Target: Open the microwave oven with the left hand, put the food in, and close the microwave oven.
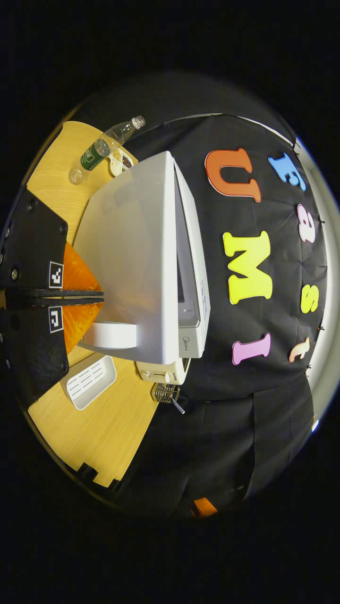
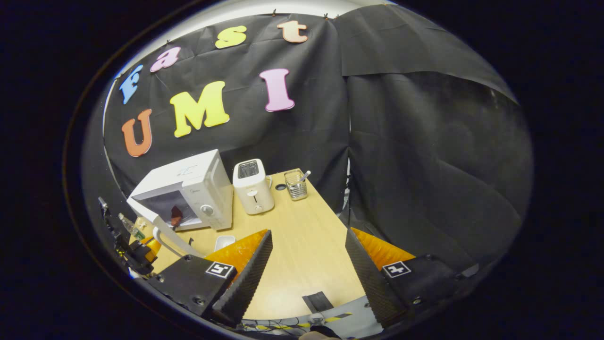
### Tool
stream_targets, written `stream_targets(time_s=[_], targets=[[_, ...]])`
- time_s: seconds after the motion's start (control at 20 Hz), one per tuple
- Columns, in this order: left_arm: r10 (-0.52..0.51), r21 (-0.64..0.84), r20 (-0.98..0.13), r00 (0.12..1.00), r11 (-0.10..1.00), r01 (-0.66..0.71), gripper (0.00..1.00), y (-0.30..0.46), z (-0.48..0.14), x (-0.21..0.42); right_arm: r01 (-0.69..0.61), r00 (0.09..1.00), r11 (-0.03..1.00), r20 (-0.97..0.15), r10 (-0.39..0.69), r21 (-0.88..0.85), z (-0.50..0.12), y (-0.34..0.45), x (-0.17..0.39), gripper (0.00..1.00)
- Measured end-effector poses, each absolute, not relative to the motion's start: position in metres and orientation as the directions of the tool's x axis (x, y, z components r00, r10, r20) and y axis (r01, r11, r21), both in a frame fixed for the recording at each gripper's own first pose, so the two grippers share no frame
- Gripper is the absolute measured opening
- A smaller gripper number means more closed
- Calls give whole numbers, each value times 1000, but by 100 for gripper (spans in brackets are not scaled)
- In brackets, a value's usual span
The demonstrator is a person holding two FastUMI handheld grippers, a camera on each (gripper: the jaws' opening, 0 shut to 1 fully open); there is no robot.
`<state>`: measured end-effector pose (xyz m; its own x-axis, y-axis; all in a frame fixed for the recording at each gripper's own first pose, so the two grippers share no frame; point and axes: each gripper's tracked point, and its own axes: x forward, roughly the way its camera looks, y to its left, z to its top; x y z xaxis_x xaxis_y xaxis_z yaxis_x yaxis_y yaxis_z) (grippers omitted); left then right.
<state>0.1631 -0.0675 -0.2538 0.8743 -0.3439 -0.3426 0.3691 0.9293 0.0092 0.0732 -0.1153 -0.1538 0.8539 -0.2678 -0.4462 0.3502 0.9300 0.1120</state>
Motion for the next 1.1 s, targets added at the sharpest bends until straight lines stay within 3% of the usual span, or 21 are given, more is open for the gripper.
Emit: stream_targets(time_s=[0.05,0.1,0.15,0.2,0.25,0.3,0.35,0.4,0.65,0.7,0.75,0.8,0.85,0.95,1.0,1.05,1.1], targets=[[-346,13,-344,873,928,373,0,-73,-255,170,351,851,930,-450,-270,105,-155,-120,74,99],[-346,18,-342,874,927,374,0,-78,-255,177,354,848,929,-453,-274,102,-155,-124,76,91],[-344,18,-342,874,928,373,0,-82,-255,184,358,845,928,-458,-276,101,-155,-128,78,99],[-344,16,-342,875,928,371,0,-85,-255,192,360,844,927,-459,-277,102,-155,-132,80,91],[-343,13,-341,875,929,369,0,-90,-256,197,363,840,926,-465,-279,102,-156,-136,81,99],[-341,13,-339,877,930,367,0,-93,-256,205,367,838,925,-467,-282,101,-157,-141,81,99],[-338,12,-340,878,932,363,0,-96,-256,212,372,836,923,-468,-287,99,-158,-145,80,91],[-336,11,-341,878,932,361,0,-99,-256,220,375,834,922,-471,-289,98,-160,-148,81,99],[-320,23,-333,887,938,346,0,-111,-256,250,385,825,918,-482,-296,94,-164,-163,89,99],[-314,24,-334,889,940,341,0,-113,-256,254,385,825,918,-482,-296,95,-163,-166,91,91],[-310,25,-334,890,941,337,0,-113,-256,260,382,825,919,-484,-292,97,-162,-166,95,99],[-304,26,-332,893,944,330,0,-113,-254,266,376,826,921,-486,-285,98,-162,-166,98,91],[-296,27,-332,896,946,323,0,-113,-254,270,370,828,924,-484,-281,97,-161,-166,101,99],[-279,20,-328,902,953,302,0,-112,-253,276,361,834,928,-479,-274,96,-159,-168,106,99],[-276,3,-334,901,956,295,0,-112,-255,277,356,837,930,-476,-270,97,-158,-169,108,91],[-278,-2,-330,902,956,293,0,-114,-257,281,352,841,931,-471,-268,98,-156,-169,110,91],[-277,4,-328,903,956,295,0,-115,-257,281,351,841,932,-469,-269,95,-156,-170,111,99]])
